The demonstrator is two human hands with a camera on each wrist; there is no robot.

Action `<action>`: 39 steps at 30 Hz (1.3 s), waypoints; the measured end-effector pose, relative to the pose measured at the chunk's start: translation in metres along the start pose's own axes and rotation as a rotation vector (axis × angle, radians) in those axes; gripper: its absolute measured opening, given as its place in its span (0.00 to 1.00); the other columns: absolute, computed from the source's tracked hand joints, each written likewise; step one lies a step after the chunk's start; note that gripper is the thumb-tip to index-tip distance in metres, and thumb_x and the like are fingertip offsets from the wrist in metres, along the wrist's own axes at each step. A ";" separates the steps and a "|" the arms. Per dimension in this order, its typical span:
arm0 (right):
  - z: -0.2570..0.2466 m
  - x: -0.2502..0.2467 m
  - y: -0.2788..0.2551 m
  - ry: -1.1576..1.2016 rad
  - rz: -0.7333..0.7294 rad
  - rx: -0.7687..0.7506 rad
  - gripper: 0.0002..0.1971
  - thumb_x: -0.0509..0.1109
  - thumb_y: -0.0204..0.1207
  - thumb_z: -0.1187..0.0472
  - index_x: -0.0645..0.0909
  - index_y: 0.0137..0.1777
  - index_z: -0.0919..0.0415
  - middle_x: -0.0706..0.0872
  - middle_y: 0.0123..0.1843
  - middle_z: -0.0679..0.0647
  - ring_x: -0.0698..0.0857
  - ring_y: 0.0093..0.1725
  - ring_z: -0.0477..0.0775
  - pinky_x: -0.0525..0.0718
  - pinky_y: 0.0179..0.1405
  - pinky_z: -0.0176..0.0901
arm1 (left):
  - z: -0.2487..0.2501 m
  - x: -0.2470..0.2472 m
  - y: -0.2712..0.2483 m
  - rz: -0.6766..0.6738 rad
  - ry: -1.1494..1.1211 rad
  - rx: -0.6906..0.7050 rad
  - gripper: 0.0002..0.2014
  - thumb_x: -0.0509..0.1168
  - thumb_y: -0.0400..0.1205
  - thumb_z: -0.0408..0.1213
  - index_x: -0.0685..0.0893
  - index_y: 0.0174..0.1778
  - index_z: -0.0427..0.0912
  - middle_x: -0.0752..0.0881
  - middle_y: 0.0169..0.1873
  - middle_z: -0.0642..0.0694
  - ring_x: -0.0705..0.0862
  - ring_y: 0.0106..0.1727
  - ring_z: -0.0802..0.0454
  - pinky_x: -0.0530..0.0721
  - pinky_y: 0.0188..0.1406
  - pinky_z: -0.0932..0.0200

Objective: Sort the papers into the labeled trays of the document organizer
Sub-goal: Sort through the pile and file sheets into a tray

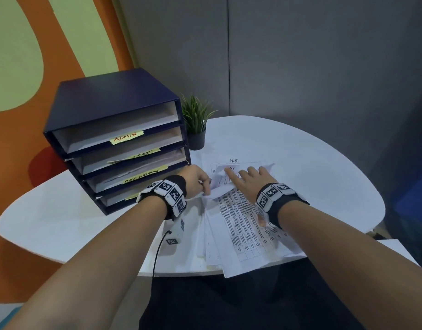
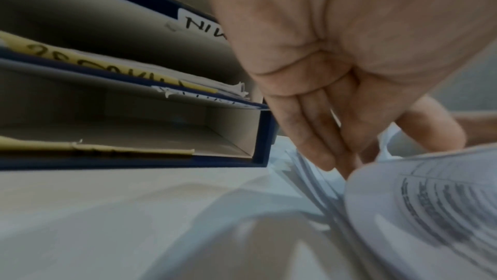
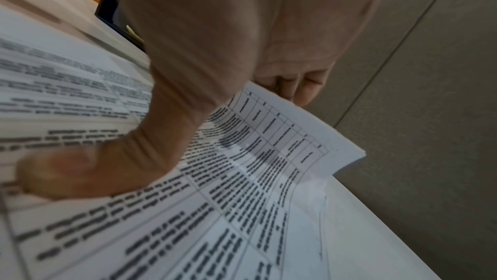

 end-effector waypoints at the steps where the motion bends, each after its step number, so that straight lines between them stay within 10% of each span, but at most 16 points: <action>1: -0.001 0.001 0.001 -0.015 0.001 -0.008 0.35 0.53 0.83 0.61 0.37 0.85 0.57 0.72 0.74 0.61 0.71 0.68 0.61 0.69 0.61 0.53 | 0.001 0.000 0.001 -0.010 -0.003 0.006 0.22 0.62 0.73 0.23 0.90 0.23 0.53 0.89 0.41 0.62 0.87 0.52 0.60 0.87 0.58 0.55; 6: 0.007 -0.001 -0.001 0.047 0.077 0.031 0.38 0.55 0.83 0.63 0.33 0.84 0.58 0.44 0.85 0.66 0.51 0.83 0.66 0.63 0.73 0.61 | 0.011 0.001 0.007 -0.044 -0.201 0.020 0.18 0.62 0.72 0.20 0.90 0.27 0.46 0.91 0.36 0.51 0.90 0.48 0.53 0.89 0.56 0.52; 8: 0.010 -0.002 -0.005 0.119 0.089 0.023 0.51 0.63 0.79 0.64 0.17 0.76 0.54 0.33 0.85 0.62 0.44 0.85 0.64 0.60 0.75 0.62 | 0.019 0.004 0.007 -0.035 -0.298 0.018 0.15 0.64 0.74 0.24 0.89 0.50 0.44 0.92 0.39 0.46 0.89 0.42 0.49 0.90 0.51 0.53; 11: 0.011 0.002 -0.010 0.137 -0.023 -0.025 0.73 0.77 0.69 0.58 -0.02 0.52 0.51 0.31 0.85 0.58 0.38 0.85 0.59 0.55 0.79 0.61 | 0.028 0.012 0.009 -0.073 -0.354 -0.017 0.38 0.66 0.77 0.33 0.60 0.83 0.47 0.89 0.48 0.40 0.87 0.43 0.48 0.85 0.42 0.56; 17: 0.013 0.001 -0.009 0.121 0.001 -0.029 0.70 0.74 0.73 0.59 -0.03 0.46 0.51 0.33 0.85 0.55 0.38 0.85 0.58 0.54 0.80 0.62 | 0.043 0.018 0.008 -0.154 -0.183 0.067 0.34 0.75 0.64 0.57 0.82 0.66 0.49 0.86 0.60 0.46 0.83 0.60 0.48 0.81 0.62 0.53; 21: 0.014 -0.001 -0.009 0.124 -0.007 -0.017 0.71 0.76 0.71 0.58 -0.02 0.51 0.50 0.30 0.85 0.56 0.39 0.85 0.58 0.55 0.79 0.61 | 0.035 0.004 0.009 0.029 -0.115 0.104 0.04 0.70 0.80 0.38 0.89 0.44 0.42 0.89 0.42 0.43 0.86 0.44 0.46 0.85 0.45 0.54; 25: 0.016 -0.004 -0.008 0.247 -0.032 -0.025 0.77 0.84 0.53 0.40 0.20 0.79 0.54 0.43 0.86 0.55 0.46 0.85 0.56 0.53 0.79 0.61 | 0.015 -0.002 0.005 0.181 -0.225 0.050 0.11 0.72 0.79 0.34 0.85 0.31 0.47 0.88 0.32 0.47 0.85 0.37 0.48 0.83 0.38 0.58; 30: 0.031 -0.035 0.005 0.319 0.173 0.070 0.36 0.76 0.69 0.45 0.66 0.76 0.50 0.76 0.68 0.49 0.74 0.70 0.54 0.61 0.73 0.54 | 0.012 0.000 0.006 0.309 -0.360 0.041 0.15 0.75 0.76 0.32 0.78 0.26 0.47 0.84 0.29 0.46 0.81 0.35 0.48 0.78 0.34 0.60; 35: 0.017 -0.022 0.024 0.306 0.003 0.135 0.19 0.71 0.74 0.61 0.72 0.63 0.57 0.83 0.54 0.52 0.83 0.54 0.56 0.75 0.60 0.51 | 0.019 0.013 0.009 0.250 -0.396 0.030 0.12 0.76 0.75 0.35 0.78 0.33 0.41 0.81 0.29 0.49 0.77 0.30 0.53 0.76 0.26 0.68; 39: 0.005 -0.002 0.022 0.306 -0.047 0.157 0.18 0.68 0.76 0.66 0.72 0.64 0.59 0.85 0.52 0.53 0.84 0.54 0.57 0.73 0.66 0.56 | 0.020 0.008 0.015 0.097 -0.209 0.094 0.09 0.71 0.77 0.46 0.85 0.52 0.52 0.86 0.49 0.55 0.85 0.50 0.56 0.85 0.50 0.56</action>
Point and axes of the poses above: each hand's wrist, its own y-axis towards the middle knuckle, its own x-axis out of the palm, z = x × y, the point moved 7 cm from there along y, towards the middle knuckle
